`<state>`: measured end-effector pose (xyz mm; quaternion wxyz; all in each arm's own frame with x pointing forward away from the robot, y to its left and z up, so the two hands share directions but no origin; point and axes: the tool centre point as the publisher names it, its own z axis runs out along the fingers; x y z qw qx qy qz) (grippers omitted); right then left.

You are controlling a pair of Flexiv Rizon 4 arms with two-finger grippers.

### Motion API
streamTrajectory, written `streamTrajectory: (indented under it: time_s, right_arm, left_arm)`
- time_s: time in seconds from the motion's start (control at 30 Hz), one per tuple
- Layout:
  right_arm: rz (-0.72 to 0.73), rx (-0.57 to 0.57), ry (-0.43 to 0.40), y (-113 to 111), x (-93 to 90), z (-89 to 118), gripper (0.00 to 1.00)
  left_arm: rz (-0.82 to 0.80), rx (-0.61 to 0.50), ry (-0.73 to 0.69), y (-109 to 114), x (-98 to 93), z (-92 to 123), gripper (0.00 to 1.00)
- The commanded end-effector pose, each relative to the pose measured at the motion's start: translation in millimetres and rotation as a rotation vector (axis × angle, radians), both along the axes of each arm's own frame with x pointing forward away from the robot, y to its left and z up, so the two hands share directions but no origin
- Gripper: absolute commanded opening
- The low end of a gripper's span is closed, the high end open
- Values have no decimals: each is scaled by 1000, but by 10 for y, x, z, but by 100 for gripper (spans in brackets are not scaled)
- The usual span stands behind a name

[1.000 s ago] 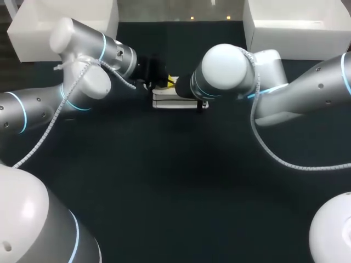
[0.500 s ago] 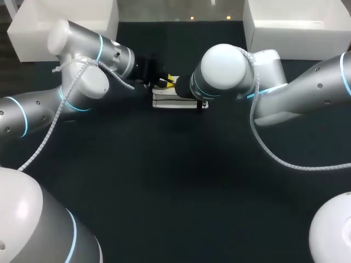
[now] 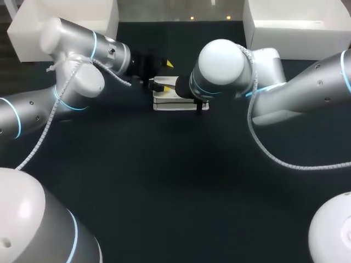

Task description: Pick up the bag, open it, inspect its contents, close it, and place it on the opposite side

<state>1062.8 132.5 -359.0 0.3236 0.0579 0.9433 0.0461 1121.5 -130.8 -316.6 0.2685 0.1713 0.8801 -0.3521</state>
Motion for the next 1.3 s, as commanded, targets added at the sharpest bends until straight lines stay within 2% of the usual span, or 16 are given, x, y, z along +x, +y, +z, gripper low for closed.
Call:
streamTrajectory:
  time_s: [0.03, 0.17, 0.37, 0.5, 0.67, 0.9, 1.07, 1.1, 1.3]
  right_arm:
    - [-3, 17, 6, -82, -120, 133, 100]
    - [-2, 28, 20, -128, -157, 265, 100]
    - [-4, 54, 107, -229, -151, 520, 100]
    - [-25, 58, 204, -291, -103, 655, 100]
    - [-31, 44, 264, -324, -54, 833, 100]
    - [-44, 34, 328, -347, -22, 933, 100]
    - [-86, 78, 392, -394, 3, 955, 100]
    - [-93, 74, 404, -413, 12, 958, 100]
    - [-93, 74, 404, -413, 12, 958, 100]
  left_arm:
    - [25, 0, 13, 78, -76, 85, 100]
    - [64, 2, 42, 146, -73, 165, 100]
    - [124, 63, 106, 264, -102, 324, 100]
    - [176, 149, 111, 346, -215, 461, 100]
    - [204, 236, 147, 408, -361, 572, 100]
    - [271, 279, 197, 529, -473, 641, 100]
    - [302, 283, 277, 596, -477, 642, 100]
    - [313, 319, 270, 614, -473, 630, 100]
    - [313, 319, 270, 614, -473, 630, 100]
